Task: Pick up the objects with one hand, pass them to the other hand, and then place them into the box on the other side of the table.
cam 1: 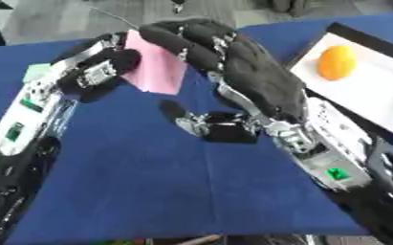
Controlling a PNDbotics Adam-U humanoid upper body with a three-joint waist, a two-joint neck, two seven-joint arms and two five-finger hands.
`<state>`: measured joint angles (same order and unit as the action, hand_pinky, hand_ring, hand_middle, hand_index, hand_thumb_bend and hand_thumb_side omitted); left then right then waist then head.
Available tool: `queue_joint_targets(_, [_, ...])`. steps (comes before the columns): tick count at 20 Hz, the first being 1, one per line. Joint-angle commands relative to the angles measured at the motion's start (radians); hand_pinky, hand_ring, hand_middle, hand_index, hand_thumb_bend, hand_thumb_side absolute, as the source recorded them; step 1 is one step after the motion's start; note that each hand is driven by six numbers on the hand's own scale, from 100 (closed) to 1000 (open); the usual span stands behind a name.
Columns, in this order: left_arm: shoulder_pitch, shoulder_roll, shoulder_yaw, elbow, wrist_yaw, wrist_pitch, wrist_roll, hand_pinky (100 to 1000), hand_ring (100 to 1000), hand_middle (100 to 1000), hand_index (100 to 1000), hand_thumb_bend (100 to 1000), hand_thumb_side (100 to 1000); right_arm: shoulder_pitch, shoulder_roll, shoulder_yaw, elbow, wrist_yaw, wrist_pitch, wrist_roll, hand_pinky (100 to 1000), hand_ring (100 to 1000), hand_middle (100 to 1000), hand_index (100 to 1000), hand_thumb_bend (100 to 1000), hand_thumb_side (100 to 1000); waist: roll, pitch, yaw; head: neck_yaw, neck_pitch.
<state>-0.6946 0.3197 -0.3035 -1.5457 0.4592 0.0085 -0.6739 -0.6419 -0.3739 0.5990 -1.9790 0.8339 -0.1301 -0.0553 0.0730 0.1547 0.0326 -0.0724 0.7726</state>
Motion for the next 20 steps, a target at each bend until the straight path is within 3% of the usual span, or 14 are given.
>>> queue_joint_targets(1, [-0.008,0.000,0.000,-0.027,0.018,0.014,-0.005,708,526,512,572,100,597,-0.009,-0.002,-0.006,-0.021,0.017,0.011,-0.022,830,794,833,1000,230,100,-0.001,-0.019,0.002,-0.003,-0.003])
queue_joint_targets(8, [0.000,-0.013,-0.012,-0.030,0.020,0.032,-0.020,708,527,512,572,100,613,-0.001,0.000,-0.006,-0.021,0.048,0.047,-0.075,772,727,771,996,177,100,-0.001,-0.018,0.004,-0.005,-0.003])
queue_joint_targets(13, [0.002,-0.015,-0.016,-0.034,0.020,0.035,-0.026,710,529,514,573,100,619,0.004,0.002,-0.010,-0.021,0.053,0.090,-0.145,705,633,657,909,100,100,-0.002,-0.017,0.004,-0.007,-0.003])
queue_joint_targets(14, [0.002,-0.015,-0.017,-0.035,0.018,0.035,-0.028,711,530,515,574,100,621,0.005,0.003,-0.013,-0.021,0.050,0.101,-0.165,680,591,573,814,100,100,-0.002,-0.017,0.004,-0.007,-0.003])
queue_joint_targets(17, [0.004,-0.013,-0.018,-0.036,0.014,0.033,-0.035,714,534,522,582,100,629,0.008,0.005,-0.018,-0.021,0.029,0.135,-0.248,636,516,470,647,100,100,-0.003,-0.017,0.004,-0.009,-0.003])
queue_joint_targets(20, [0.004,-0.010,-0.020,-0.039,0.010,0.028,-0.049,720,545,536,596,100,640,0.009,0.004,-0.018,-0.021,0.002,0.144,-0.322,625,507,440,529,100,100,-0.003,-0.017,0.003,-0.009,-0.003])
